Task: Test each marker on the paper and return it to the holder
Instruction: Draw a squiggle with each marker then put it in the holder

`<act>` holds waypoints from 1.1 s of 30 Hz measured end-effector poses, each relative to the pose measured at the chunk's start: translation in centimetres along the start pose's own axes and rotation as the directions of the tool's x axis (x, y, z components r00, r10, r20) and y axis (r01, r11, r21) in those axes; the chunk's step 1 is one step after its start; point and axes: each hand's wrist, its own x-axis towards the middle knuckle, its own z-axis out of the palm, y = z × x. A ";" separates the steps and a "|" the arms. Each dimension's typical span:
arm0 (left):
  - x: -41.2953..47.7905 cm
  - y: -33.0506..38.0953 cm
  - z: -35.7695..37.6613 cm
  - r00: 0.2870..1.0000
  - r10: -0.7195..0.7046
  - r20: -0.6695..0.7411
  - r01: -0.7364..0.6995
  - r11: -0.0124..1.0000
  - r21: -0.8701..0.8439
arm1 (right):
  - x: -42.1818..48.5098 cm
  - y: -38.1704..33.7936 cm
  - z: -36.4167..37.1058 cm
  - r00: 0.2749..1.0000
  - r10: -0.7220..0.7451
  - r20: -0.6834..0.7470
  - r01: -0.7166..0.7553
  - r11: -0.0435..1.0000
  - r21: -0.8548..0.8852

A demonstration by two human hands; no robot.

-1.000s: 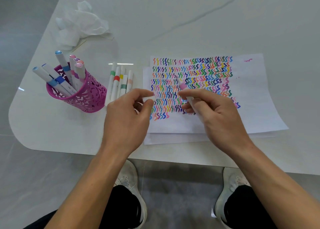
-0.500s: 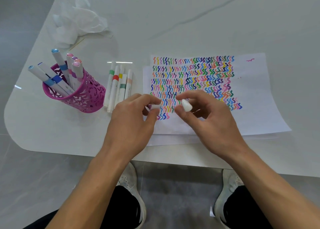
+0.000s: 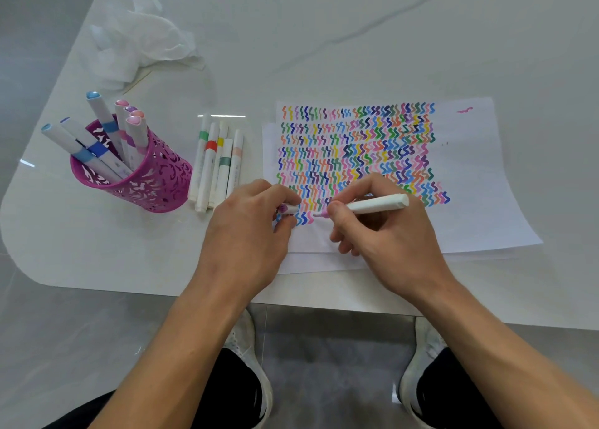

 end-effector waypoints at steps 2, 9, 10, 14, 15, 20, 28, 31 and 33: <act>0.0 0.0 0.2 1.000 0.002 0.006 -0.002 1.000 0.014 | -0.1 0.1 0.1 1.000 -0.002 -0.002 0.002 0.999 0.040; 0.0 0.2 0.5 1.000 0.007 -0.014 -0.007 1.000 0.012 | -0.3 0.8 0.3 0.999 0.017 -0.047 -0.016 1.000 0.018; 0.0 0.2 0.5 1.000 0.009 -0.015 -0.009 1.000 0.014 | -0.2 1.0 0.4 0.999 0.017 -0.052 -0.017 1.000 -0.001; 0.0 0.1 0.6 1.000 0.008 -0.007 -0.008 1.000 0.012 | -0.2 1.5 0.5 0.998 0.004 -0.063 -0.007 0.999 -0.049; 0.0 0.1 0.6 1.000 0.008 -0.007 -0.008 1.000 0.011 | -0.3 1.5 0.5 0.998 0.000 -0.061 -0.002 0.999 -0.048; 0.0 0.1 0.7 1.000 0.003 -0.012 -0.003 1.000 0.004 | -0.1 1.6 0.5 0.999 0.003 -0.045 -0.004 1.000 -0.024; 0.1 0.0 0.9 1.000 -0.007 -0.022 0.007 1.000 0.019 | -0.1 1.5 0.6 0.999 0.027 -0.043 -0.030 0.996 -0.085; 0.1 0.0 1.0 1.000 -0.012 -0.024 0.012 1.000 0.025 | -0.2 1.3 0.6 0.997 0.036 -0.068 -0.041 0.996 -0.073; 0.1 0.0 0.9 1.000 -0.014 -0.024 0.015 1.000 0.024 | -0.2 1.2 0.6 0.996 0.040 -0.079 -0.045 0.997 -0.067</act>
